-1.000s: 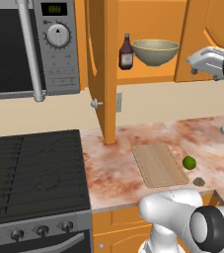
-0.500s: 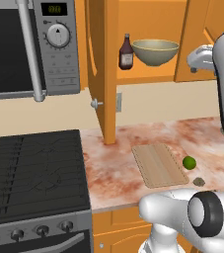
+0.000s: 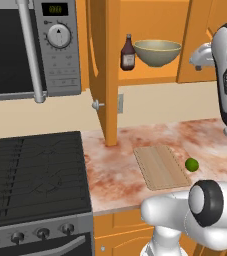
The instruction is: Open the cabinet. Place the bowl and condiment on the counter. Then place the lime and garlic on the cutting board.
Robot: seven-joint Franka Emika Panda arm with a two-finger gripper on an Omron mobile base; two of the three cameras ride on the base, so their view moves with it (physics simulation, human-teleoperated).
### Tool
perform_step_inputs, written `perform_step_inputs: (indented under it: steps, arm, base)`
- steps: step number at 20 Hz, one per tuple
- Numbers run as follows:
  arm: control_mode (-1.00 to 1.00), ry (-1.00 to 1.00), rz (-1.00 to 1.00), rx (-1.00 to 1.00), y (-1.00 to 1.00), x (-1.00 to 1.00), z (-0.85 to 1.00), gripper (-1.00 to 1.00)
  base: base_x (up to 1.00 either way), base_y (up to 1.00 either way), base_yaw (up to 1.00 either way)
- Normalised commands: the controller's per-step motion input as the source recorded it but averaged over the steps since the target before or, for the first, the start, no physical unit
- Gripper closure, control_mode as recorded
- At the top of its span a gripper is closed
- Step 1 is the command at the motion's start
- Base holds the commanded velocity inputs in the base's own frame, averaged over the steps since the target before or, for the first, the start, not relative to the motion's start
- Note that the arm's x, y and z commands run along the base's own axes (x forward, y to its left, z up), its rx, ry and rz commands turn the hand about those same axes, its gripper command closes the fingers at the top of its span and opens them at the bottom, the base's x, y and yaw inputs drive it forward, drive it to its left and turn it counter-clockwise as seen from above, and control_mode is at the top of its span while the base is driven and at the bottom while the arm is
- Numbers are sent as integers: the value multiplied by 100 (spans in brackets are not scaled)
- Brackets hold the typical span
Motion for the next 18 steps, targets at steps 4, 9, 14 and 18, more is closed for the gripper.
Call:
perform_step_inputs:
  steps: [4, 9, 14, 18]
  arm:
    - [-100, 0, 0, -1, 0, 27, 1, -100]
    - [-100, 0, 0, 0, -9, 16, 0, -100]
    - [-100, 2, 0, 0, -14, 18, 0, -100]
    - [-100, 1, 0, 0, -9, 19, 0, -100]
  base:
    - [0, 0, 0]
    - [0, 0, 0]
    - [0, 0, 0]
    - [0, 0, 0]
